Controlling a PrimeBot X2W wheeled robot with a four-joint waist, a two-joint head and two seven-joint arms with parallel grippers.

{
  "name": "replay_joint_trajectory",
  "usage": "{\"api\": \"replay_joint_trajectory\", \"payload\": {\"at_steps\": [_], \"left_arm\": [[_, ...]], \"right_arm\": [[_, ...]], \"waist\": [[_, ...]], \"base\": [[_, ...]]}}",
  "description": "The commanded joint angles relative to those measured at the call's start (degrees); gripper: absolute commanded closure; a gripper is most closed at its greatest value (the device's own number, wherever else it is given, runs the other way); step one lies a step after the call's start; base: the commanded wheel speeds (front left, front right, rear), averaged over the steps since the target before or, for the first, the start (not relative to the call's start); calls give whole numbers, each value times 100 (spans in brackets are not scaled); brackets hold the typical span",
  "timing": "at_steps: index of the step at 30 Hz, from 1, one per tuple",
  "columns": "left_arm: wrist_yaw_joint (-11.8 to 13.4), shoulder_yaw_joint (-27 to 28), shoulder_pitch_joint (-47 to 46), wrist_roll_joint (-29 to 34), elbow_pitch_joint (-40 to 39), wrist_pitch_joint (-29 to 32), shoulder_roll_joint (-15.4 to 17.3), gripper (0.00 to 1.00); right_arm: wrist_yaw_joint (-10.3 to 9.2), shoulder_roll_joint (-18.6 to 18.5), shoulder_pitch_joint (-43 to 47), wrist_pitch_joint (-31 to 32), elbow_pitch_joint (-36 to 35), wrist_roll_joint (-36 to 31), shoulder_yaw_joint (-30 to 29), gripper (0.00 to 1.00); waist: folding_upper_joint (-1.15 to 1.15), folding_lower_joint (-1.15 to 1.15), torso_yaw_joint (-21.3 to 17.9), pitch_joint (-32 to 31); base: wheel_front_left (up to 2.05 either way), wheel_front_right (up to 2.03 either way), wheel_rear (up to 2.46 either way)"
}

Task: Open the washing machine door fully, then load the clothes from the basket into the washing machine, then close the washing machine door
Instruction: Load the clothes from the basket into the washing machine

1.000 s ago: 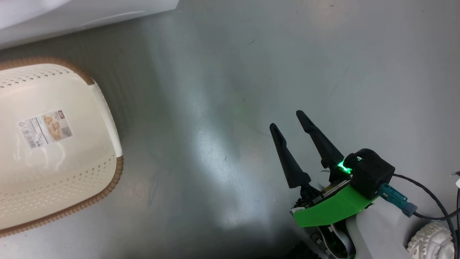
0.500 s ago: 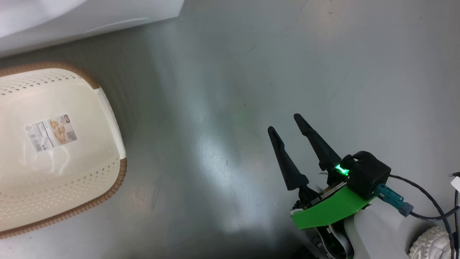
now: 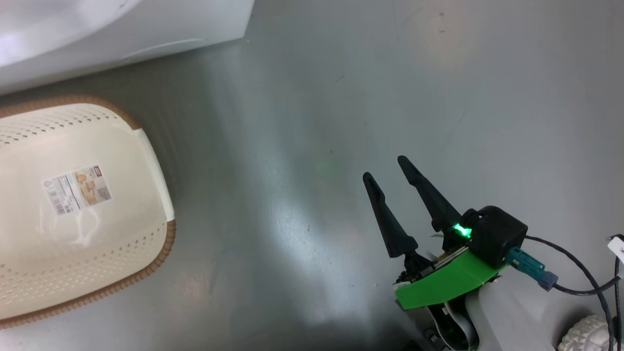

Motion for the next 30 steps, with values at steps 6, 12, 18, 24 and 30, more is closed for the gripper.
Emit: {"api": "replay_joint_trajectory", "payload": {"at_steps": [6,12,18,24,30], "left_arm": [[-16,139,376,10,-152,-27,206,0],[-16,306,819,66,-371,-28,57,0],[-16,420,1294,110,-594,-28,-83,0],[-16,476,1808,99,-758,-28,-245,0],[-16,557,2331,38,-1009,-28,-401,0]], "right_arm": [[51,13,2,-26,-22,123,114,0],[51,13,-51,-26,51,123,56,0],[51,13,-55,-26,129,68,16,0],[51,13,-40,-26,214,14,-36,0],[51,13,-9,-26,314,-11,-89,0]], "waist": [[0,0,93,-285],[0,0,184,-555],[0,0,285,-831],[0,0,423,-1144],[0,0,561,-1450]], "base": [[0,0,0],[0,0,0],[0,0,0],[0,0,0],[0,0,0]]}}
